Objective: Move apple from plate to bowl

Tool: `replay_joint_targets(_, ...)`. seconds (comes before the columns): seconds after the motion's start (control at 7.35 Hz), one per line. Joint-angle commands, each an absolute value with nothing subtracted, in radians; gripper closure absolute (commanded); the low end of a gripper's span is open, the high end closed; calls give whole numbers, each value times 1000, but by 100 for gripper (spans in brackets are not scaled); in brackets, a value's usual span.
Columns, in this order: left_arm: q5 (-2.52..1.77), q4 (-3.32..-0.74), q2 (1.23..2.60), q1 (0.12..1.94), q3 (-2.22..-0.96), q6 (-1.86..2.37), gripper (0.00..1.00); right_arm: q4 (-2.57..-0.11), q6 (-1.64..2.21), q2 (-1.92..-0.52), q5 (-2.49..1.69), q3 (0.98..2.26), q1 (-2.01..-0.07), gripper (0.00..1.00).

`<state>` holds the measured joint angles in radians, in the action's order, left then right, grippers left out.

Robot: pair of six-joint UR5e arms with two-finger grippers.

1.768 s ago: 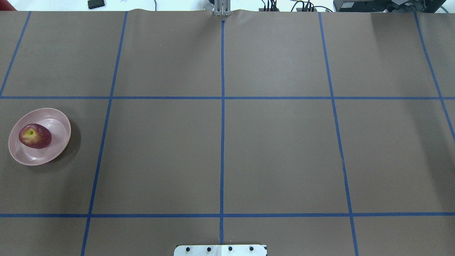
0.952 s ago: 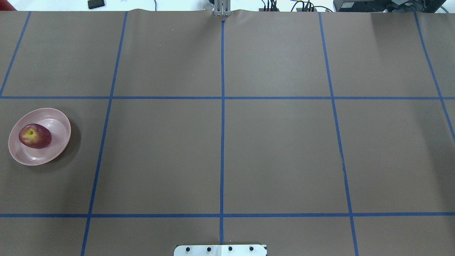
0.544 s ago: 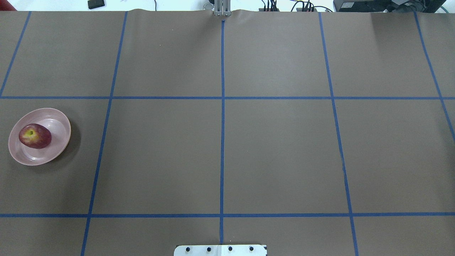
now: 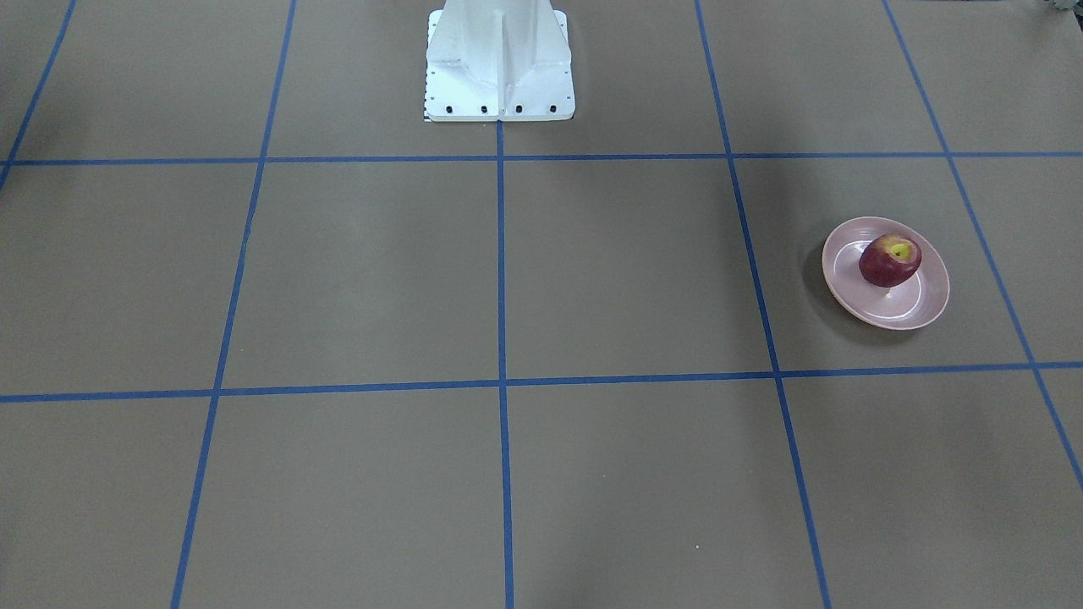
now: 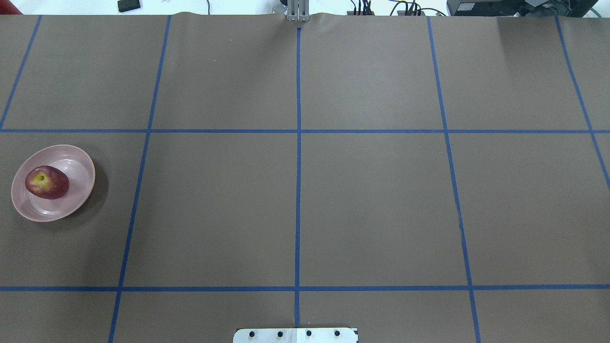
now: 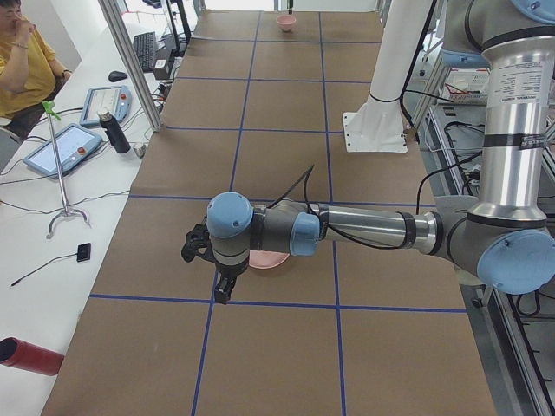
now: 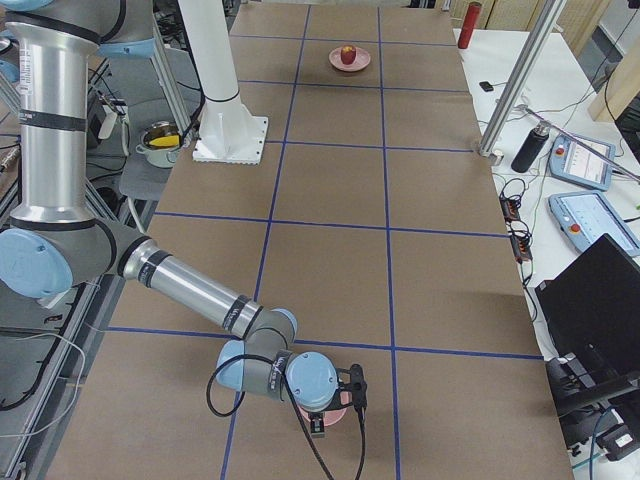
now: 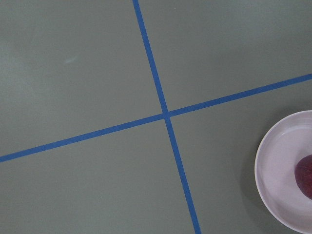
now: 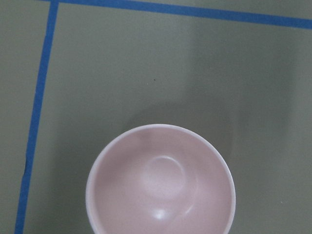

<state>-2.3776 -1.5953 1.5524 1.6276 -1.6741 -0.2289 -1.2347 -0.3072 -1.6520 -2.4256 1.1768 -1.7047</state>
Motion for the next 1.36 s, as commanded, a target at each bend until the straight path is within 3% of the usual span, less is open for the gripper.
replay_joint_targets(0.0,-2381,-1595,1552,1628,-1677,-229,2,-1232,-295,-1602,-2427,1086,-1720,0)
replay_joint_targets(0.68,-2381,-1595,1552,1628,-1677,-229,2,-1232,-259,-1592,-2419,1028,-1715,8)
replay_joint_targets(0.95,-2381,-1595,1552,1628,-1677,-230,2,-1230,-197,-1585,-2418,1022,-1709,34)
replay_joint_targets(1.22,-2381,-1597,1554,1628,-1677,-230,2,-1232,-177,-1574,-2418,1014,-1704,49)
